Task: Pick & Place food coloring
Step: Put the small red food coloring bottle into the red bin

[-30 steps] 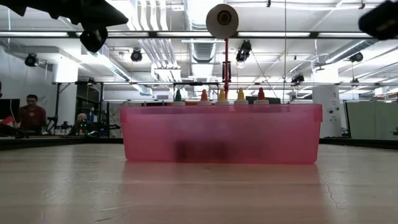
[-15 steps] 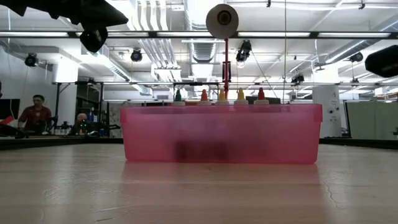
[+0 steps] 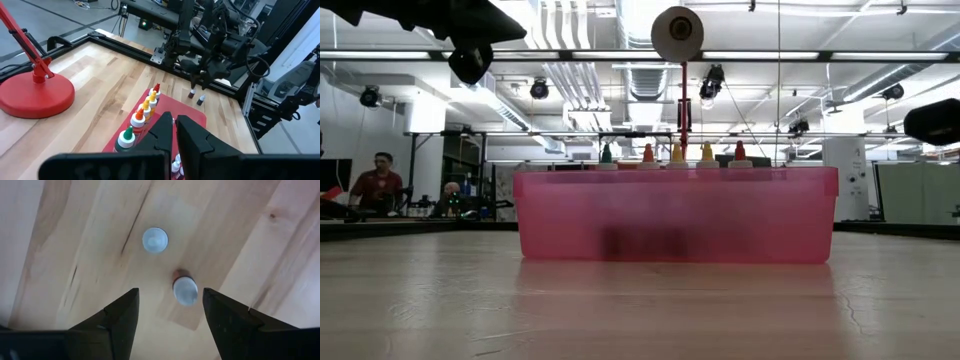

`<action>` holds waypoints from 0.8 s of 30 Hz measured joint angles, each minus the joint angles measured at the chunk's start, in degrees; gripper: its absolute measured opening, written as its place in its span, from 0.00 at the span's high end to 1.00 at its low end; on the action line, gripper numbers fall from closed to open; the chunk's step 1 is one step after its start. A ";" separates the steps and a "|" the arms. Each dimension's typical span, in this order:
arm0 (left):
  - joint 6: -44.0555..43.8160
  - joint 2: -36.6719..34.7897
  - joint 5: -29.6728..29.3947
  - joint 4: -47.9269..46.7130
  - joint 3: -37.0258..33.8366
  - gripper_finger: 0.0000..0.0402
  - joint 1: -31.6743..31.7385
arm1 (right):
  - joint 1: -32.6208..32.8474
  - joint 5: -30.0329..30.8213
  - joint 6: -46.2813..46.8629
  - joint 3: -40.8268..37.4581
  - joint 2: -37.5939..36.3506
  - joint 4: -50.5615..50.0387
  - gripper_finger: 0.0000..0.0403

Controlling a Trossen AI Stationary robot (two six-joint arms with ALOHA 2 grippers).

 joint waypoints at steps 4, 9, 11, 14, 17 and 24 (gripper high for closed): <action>0.00 0.00 -0.07 0.00 0.01 1.00 0.00 | -0.02 0.21 0.18 -0.92 0.00 1.48 0.47; 0.00 0.00 -0.06 0.00 0.01 1.00 0.00 | -0.06 3.34 0.81 -1.20 0.00 1.49 0.47; 0.00 0.00 -0.06 0.00 0.01 1.00 0.00 | -0.13 3.51 0.93 -1.48 0.00 1.57 0.47; 0.00 0.00 -0.04 0.00 0.01 1.00 -0.01 | -0.13 4.02 1.61 -2.14 0.00 1.52 0.47; 0.00 0.00 -0.04 0.00 0.01 1.00 0.00 | -0.13 4.09 1.89 -2.50 0.02 1.64 0.47; 0.00 0.00 0.01 0.00 0.01 1.00 -0.02 | -0.13 4.42 2.78 -3.59 0.02 5.06 0.47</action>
